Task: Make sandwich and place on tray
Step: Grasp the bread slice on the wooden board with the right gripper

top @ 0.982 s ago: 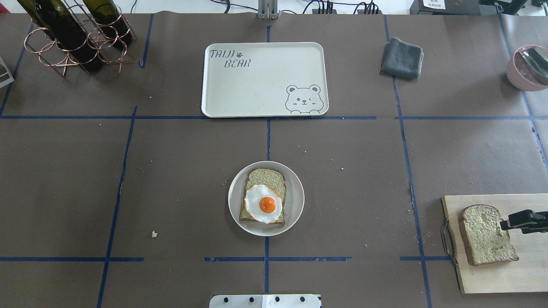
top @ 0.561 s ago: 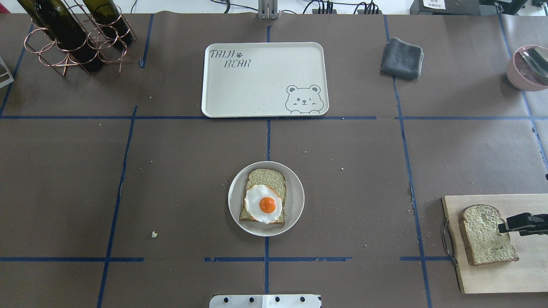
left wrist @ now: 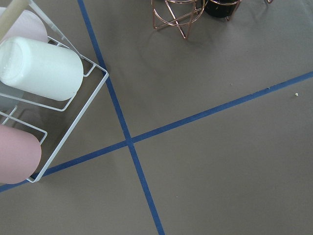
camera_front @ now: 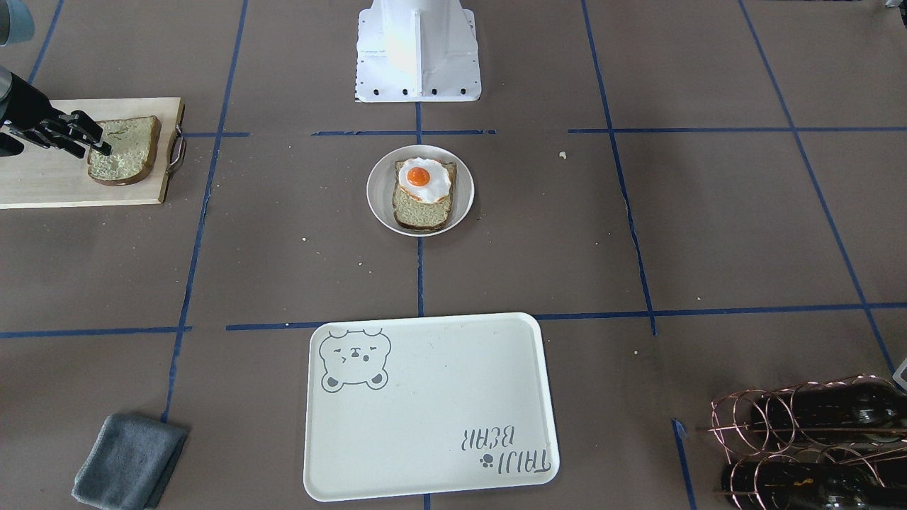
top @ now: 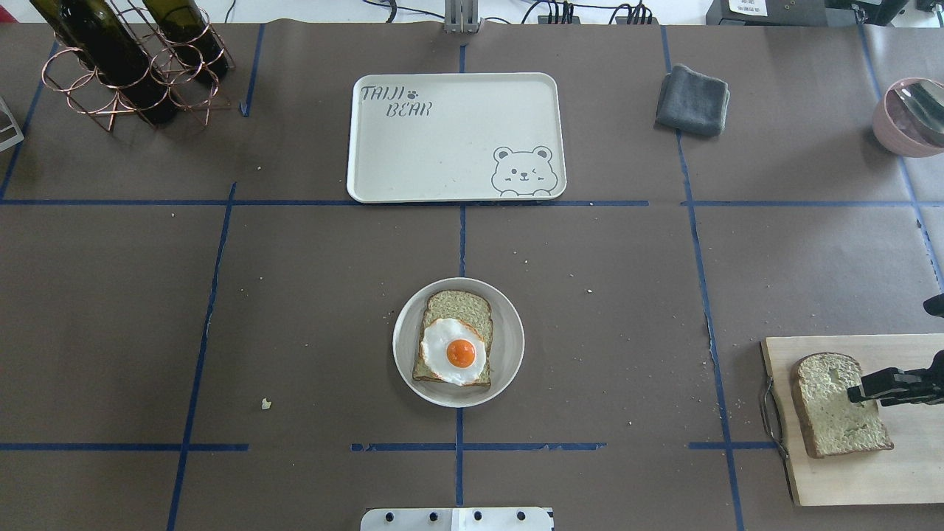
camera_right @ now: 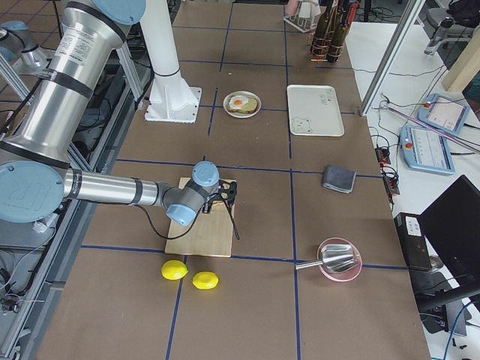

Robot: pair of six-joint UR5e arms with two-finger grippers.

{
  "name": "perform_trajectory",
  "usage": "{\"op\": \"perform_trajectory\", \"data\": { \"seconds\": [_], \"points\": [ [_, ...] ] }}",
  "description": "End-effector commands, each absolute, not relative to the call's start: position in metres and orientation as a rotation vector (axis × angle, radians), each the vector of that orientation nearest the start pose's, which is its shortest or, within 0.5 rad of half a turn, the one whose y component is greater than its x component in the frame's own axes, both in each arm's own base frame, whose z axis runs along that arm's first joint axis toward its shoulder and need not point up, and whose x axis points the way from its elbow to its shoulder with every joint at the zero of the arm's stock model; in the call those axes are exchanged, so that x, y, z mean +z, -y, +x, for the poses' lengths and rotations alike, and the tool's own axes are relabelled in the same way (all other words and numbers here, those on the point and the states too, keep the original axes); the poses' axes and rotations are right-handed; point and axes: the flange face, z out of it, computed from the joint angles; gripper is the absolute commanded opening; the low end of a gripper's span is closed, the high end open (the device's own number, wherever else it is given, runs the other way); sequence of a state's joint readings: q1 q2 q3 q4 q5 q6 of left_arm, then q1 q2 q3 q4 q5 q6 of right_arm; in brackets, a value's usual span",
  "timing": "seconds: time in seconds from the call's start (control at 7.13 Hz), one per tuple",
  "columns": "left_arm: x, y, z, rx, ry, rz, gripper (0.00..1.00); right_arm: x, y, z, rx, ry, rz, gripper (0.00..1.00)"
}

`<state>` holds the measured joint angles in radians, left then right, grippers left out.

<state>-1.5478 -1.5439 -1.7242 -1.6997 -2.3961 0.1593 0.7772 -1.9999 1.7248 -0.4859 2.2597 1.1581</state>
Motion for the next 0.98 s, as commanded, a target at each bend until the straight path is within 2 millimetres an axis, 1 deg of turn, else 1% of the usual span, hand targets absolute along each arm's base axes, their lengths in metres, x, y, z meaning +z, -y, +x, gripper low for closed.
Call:
{"op": "perform_trajectory", "data": {
  "seconds": [0.0,0.14,0.42,0.56,0.7,0.84],
  "points": [
    [0.578,0.492,-0.049,0.276,-0.805,0.296,1.00,0.638,0.278,-0.183,0.054,1.003,-0.104,0.20],
    [0.578,0.492,-0.049,0.276,-0.805,0.296,1.00,0.637,0.278,-0.184,0.053,1.005,-0.104,0.00],
    [0.576,0.493,-0.050,0.277,-0.804,0.301,1.00,0.631,0.280,-0.184,0.048,1.018,-0.092,0.00],
    [0.568,0.492,-0.049,0.282,-0.804,0.315,1.00,0.625,0.277,-0.180,0.027,1.060,-0.055,0.00],
    [0.563,0.492,-0.050,0.286,-0.802,0.325,1.00,0.617,0.275,-0.177,0.025,1.110,-0.033,0.00],
    [0.558,0.491,-0.050,0.290,-0.801,0.334,1.00,0.604,0.272,-0.170,0.040,1.184,-0.001,0.00]
  ]
}}
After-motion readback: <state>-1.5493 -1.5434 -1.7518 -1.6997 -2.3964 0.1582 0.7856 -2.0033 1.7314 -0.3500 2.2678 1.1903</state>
